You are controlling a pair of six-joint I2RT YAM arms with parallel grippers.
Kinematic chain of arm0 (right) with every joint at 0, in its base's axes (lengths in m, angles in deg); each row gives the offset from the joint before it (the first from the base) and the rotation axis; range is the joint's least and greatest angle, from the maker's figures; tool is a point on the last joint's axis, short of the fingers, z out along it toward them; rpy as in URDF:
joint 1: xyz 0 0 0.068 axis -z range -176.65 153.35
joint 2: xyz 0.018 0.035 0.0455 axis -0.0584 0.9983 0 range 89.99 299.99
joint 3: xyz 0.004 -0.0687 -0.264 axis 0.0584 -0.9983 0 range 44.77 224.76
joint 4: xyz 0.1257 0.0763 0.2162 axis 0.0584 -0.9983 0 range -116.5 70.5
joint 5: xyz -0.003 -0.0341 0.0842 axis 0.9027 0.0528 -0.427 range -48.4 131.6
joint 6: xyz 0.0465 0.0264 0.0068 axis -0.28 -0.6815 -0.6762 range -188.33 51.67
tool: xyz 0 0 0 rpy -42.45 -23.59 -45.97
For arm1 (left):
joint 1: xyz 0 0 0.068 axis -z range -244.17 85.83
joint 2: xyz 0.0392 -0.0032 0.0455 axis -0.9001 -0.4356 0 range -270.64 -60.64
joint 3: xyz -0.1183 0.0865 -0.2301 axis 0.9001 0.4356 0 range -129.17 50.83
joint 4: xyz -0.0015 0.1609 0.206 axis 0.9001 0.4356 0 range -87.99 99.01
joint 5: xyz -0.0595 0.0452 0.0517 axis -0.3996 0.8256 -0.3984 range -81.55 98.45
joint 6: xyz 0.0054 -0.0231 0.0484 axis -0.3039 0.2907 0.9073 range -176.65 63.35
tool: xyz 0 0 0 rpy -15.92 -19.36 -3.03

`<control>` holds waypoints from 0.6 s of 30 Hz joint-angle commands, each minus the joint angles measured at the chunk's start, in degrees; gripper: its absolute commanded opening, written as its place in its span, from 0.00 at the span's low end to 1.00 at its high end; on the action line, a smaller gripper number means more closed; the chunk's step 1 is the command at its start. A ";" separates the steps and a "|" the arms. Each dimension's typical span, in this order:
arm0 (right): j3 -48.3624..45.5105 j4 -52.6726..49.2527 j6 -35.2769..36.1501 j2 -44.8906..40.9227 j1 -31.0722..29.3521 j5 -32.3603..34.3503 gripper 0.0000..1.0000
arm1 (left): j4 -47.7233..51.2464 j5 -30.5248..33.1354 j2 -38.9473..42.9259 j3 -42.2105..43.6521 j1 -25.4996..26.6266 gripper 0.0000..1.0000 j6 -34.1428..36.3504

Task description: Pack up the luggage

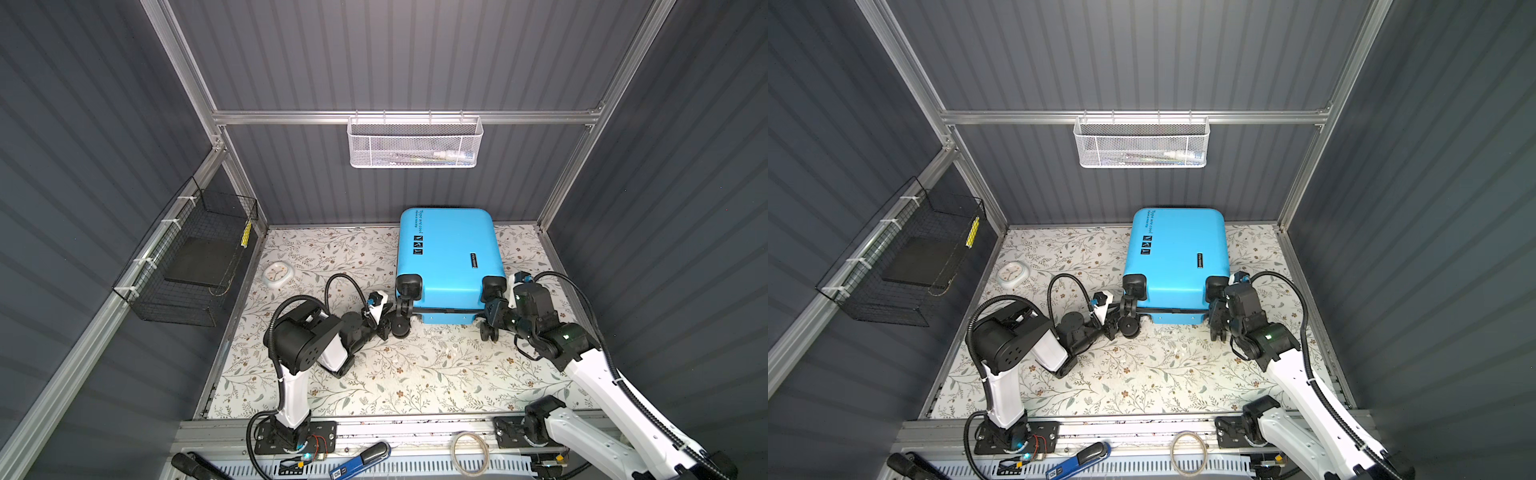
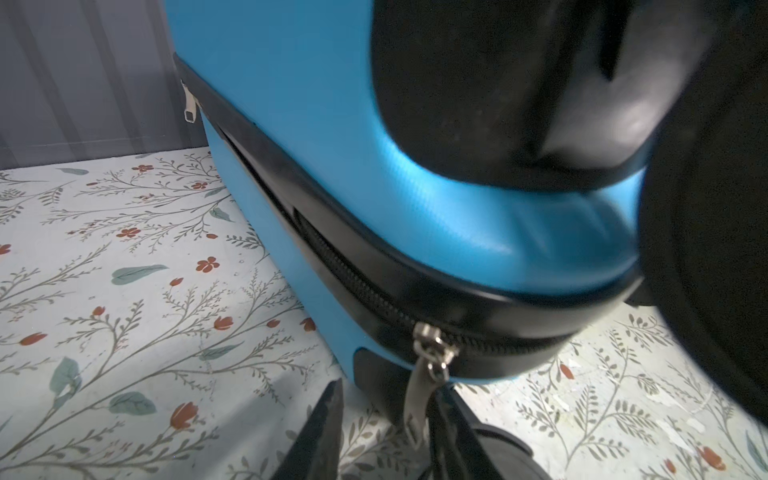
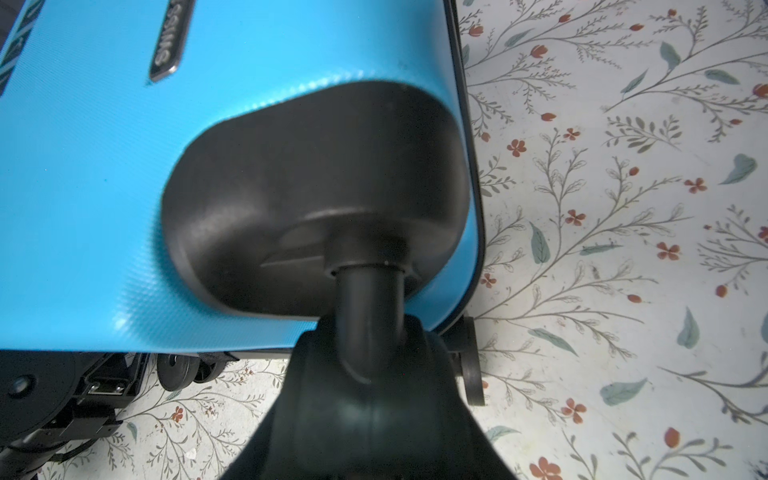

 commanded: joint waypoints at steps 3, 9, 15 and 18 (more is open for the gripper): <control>2.17 2.36 -0.68 -0.27 -0.14 0.18 0.00 | -2.60 -1.03 -0.59 -1.93 0.42 0.34 -0.20; 2.33 2.12 -0.61 -0.27 -0.11 0.18 0.00 | -2.64 -0.76 0.56 -1.81 0.40 0.30 -0.22; 2.33 2.08 -0.49 -0.18 -0.11 0.33 0.00 | -2.61 -0.40 1.85 -1.32 0.40 0.25 -0.15; 2.33 2.09 -0.49 -0.18 -0.13 0.31 0.00 | -2.64 -0.46 2.35 -1.15 0.35 0.20 -0.22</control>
